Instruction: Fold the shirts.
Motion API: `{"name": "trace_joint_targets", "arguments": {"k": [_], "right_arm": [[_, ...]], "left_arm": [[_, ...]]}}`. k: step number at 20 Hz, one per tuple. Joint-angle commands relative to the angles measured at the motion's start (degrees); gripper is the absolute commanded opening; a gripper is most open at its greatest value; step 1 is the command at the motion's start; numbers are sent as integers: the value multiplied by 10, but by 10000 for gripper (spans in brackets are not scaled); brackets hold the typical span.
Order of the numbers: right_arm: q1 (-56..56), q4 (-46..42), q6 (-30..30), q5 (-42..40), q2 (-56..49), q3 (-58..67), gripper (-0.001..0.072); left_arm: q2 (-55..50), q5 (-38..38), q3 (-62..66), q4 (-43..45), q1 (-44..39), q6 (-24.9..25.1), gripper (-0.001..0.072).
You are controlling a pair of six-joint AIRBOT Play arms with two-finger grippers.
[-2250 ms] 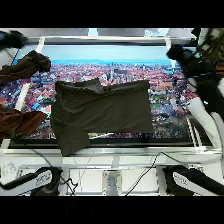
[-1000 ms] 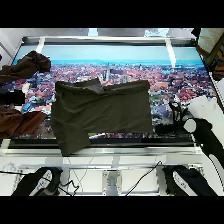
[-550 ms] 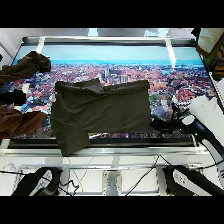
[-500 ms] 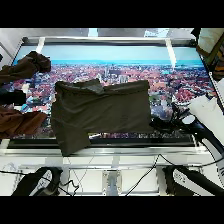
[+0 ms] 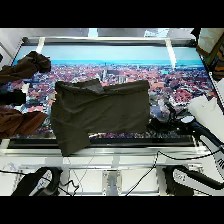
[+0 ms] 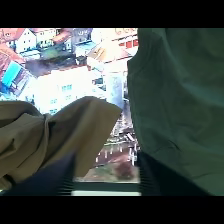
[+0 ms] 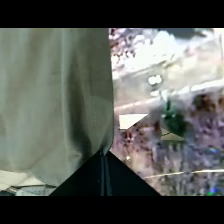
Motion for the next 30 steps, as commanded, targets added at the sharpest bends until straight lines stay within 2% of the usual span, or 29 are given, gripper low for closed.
{"name": "trace_joint_targets", "arguments": {"k": [1, 7, 11, 12, 13, 14, 17, 19, 22, 24, 26, 28, 29, 30], "right_arm": [[0, -7, -30, -20, -2, 0, 22], [-1, -27, -48, -26, 1, 26, 21], [-1, -27, -61, -26, 3, 62, 21], [-1, -27, -69, -27, 3, 66, 21], [-1, -27, -76, -27, 3, 66, 21], [-1, -28, -76, -27, 3, 66, 21], [-1, -29, -76, -27, 3, 66, 22], [-1, -29, -76, -27, 3, 66, 22], [-1, -26, -76, -25, 3, 66, 22], [-1, -17, -76, -25, 3, 66, 22], [-1, -6, -76, -24, 3, 66, 22], [-1, 3, -76, -22, 3, 66, 22], [-1, 7, -76, -22, 3, 66, 22], [-1, 11, -76, -22, 3, 66, 22]], "left_arm": [[-10, -6, -2, 1, 0, -13, 326], [-19, -6, -52, -18, 29, -26, 326], [-19, -13, -98, -171, 114, -27, 328], [-19, -22, -119, -203, 129, -25, 405], [-19, -36, -144, -210, 139, -26, 527], [-19, -46, -170, -204, 143, -32, 599], [-19, -50, -267, -220, 143, -44, 601], [-19, -21, -329, -216, 143, -43, 601], [-19, 107, -399, -214, 143, -35, 596], [-21, 193, -426, -224, 146, -36, 547], [-36, 238, -440, -248, 163, -33, 547], [-59, 267, -442, -287, 187, -13, 538], [-75, 269, -442, -331, 200, 14, 498], [-92, 269, -442, -377, 211, 48, 490]]}}
